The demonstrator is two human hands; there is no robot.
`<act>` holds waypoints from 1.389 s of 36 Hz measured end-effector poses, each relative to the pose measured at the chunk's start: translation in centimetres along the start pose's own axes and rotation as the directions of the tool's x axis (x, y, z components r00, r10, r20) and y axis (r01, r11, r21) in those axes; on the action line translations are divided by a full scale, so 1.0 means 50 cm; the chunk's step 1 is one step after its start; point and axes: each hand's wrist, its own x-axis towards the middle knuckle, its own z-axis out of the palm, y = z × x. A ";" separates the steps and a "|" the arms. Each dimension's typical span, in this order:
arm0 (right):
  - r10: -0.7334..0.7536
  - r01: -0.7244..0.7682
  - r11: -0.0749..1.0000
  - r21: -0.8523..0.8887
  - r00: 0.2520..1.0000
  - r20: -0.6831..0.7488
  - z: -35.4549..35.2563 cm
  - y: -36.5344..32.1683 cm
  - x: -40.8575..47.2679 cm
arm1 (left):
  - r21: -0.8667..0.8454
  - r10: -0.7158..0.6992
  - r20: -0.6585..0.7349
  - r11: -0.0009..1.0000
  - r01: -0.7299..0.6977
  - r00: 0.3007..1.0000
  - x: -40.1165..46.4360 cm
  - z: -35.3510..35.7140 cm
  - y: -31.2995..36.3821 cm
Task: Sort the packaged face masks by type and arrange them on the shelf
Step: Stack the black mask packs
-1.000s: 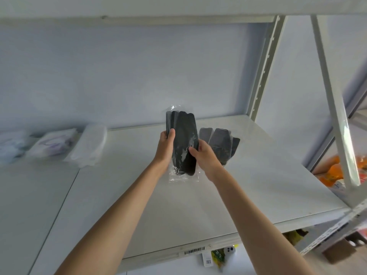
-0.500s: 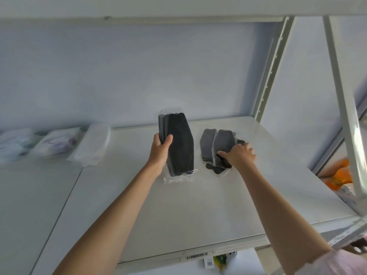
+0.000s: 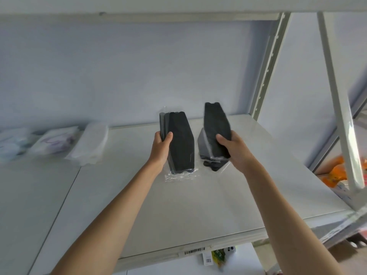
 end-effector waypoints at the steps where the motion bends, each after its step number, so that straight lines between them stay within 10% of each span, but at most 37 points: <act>1: -0.001 0.000 1.000 0.016 0.999 0.047 0.021 -0.002 -0.015 | -0.007 -0.004 0.003 1.000 0.004 1.000 0.000 0.003 0.001; 17: 0.051 -0.067 0.927 -0.369 0.997 -0.052 0.120 0.046 -0.012 | -0.093 0.008 0.007 0.996 -0.007 1.000 -0.014 0.001 -0.009; 22: -0.082 -0.212 0.524 -0.825 0.951 -0.297 0.008 0.037 0.046 | -0.056 0.012 -0.025 0.998 -0.013 1.000 0.000 -0.026 -0.011; 28: -0.012 -0.280 0.201 -0.939 0.958 -0.288 0.005 0.047 0.065 | -0.038 0.005 -0.030 0.999 -0.006 1.000 0.007 -0.037 -0.017; 36: 0.120 -0.220 0.360 -0.906 0.975 -0.189 -0.028 0.013 0.095 | -0.038 -0.010 -0.040 0.999 0.008 0.999 0.010 -0.046 -0.020; 42: -0.080 0.009 0.947 -0.321 0.975 -0.208 -0.002 -0.020 0.034 | -0.069 -0.031 -0.051 0.997 0.027 0.998 0.014 -0.041 -0.012; 45: -0.108 0.102 0.992 -0.069 0.990 -0.095 0.052 -0.022 -0.011 | -0.100 -0.044 -0.044 0.994 0.039 0.998 0.012 -0.033 -0.005; 50: -0.107 0.082 0.956 -0.282 0.991 -0.076 0.132 0.017 -0.036 | -0.142 -0.056 -0.023 0.989 0.052 0.998 0.003 -0.021 -0.002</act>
